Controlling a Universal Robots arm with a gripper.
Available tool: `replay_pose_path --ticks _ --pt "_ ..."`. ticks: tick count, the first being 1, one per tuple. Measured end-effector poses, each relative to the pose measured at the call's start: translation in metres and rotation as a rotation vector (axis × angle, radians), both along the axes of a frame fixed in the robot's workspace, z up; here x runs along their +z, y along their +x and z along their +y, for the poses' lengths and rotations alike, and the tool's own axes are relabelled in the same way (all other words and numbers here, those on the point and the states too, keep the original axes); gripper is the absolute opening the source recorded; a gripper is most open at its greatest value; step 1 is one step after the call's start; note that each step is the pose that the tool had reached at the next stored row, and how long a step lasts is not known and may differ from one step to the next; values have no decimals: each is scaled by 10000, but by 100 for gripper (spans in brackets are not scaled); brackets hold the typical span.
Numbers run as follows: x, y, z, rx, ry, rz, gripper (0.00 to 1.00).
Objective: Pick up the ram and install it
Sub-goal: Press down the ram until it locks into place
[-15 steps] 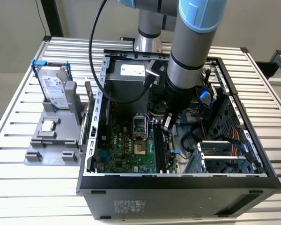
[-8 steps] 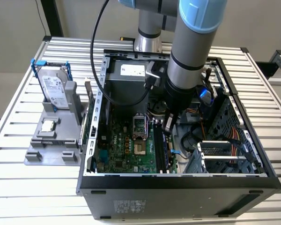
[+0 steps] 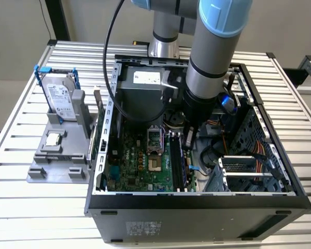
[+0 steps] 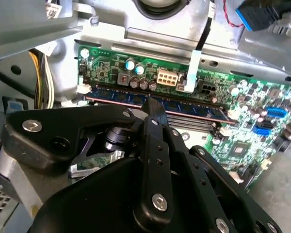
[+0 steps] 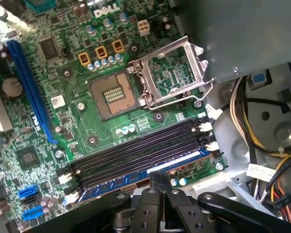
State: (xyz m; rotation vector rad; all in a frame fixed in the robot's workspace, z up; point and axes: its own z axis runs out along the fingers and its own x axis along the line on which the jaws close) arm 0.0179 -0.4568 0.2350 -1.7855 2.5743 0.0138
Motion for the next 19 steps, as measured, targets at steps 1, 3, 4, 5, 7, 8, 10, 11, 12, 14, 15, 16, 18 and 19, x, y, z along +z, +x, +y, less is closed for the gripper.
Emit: replay_pose_path --ticks 1,3,4,5,7,8,10,11,12,14,15,16,18,19 --pt "0 0 0 151 -1 0 0" --pt "0 1 0 431 0 0 0" --pt "0 0 0 572 0 -1 0" --pt "0 1 0 720 0 0 0" --pt "-1 1 0 986 0 0 0" --pt "-2 1 -1 1082 0 -1 0" --pt "-4 1 -2 1291 0 0 0" --pt "-5 1 -2 1388 1 -1 0" --pt "-6 1 -2 1488 1 -1 0" --pt "-8 1 -5 1674 2 -1 0" --pt "-9 1 -7 1761 1 -1 0" --pt "-10 1 -10 1823 0 -1 0" --pt "-14 0 -13 1901 0 0 0" --pt "-17 1 -13 1933 -1 -1 0"
